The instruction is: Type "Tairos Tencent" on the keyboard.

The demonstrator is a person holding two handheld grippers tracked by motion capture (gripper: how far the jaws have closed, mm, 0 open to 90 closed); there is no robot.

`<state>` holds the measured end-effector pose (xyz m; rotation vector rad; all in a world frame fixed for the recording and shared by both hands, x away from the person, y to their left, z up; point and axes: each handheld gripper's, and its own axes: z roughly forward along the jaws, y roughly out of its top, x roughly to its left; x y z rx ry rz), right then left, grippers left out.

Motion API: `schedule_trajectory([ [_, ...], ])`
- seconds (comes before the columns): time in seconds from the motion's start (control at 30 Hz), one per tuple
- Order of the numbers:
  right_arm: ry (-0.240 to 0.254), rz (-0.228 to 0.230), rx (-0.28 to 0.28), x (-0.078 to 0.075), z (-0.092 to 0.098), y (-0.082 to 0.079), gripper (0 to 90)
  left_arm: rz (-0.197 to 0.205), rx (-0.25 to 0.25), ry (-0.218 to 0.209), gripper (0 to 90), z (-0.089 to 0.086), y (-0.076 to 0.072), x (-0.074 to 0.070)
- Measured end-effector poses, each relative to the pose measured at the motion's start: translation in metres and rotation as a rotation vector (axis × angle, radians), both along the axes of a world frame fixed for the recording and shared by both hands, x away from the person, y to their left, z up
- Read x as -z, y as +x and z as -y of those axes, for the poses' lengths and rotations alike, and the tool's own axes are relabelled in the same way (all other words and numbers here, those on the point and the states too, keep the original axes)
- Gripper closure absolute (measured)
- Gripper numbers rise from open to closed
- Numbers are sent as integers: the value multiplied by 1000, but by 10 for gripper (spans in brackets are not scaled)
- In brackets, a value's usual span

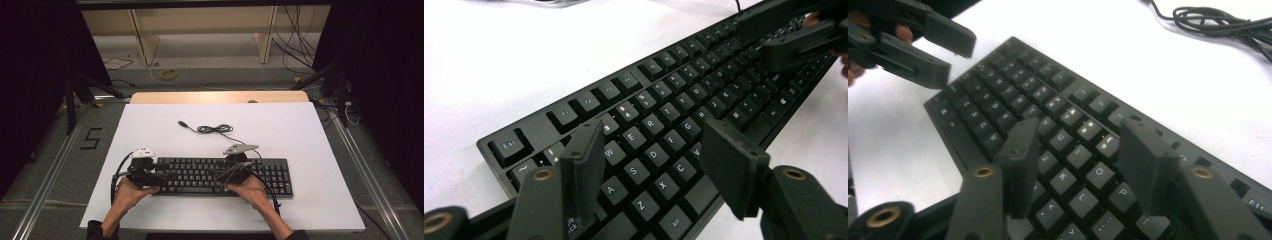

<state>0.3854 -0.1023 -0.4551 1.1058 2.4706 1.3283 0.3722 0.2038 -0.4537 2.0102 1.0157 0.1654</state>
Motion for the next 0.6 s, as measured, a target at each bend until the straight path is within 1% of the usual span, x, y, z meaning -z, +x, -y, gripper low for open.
schedule_trajectory([
  [0.1,11,11,-1,-2,0,-2,492,-5,-1,7,468,1,0,1],
  [0.23,21,15,-8,-4,0,-4,472,-9,16,24,516,1,1,1],
  [0.3,24,23,-16,-4,0,-5,458,-11,20,26,541,2,1,1],
  [0.47,35,29,-24,-5,0,-7,434,-17,33,42,634,2,1,2],
  [0.6,35,29,-30,-6,-1,-9,424,-31,51,49,709,3,2,2],
])
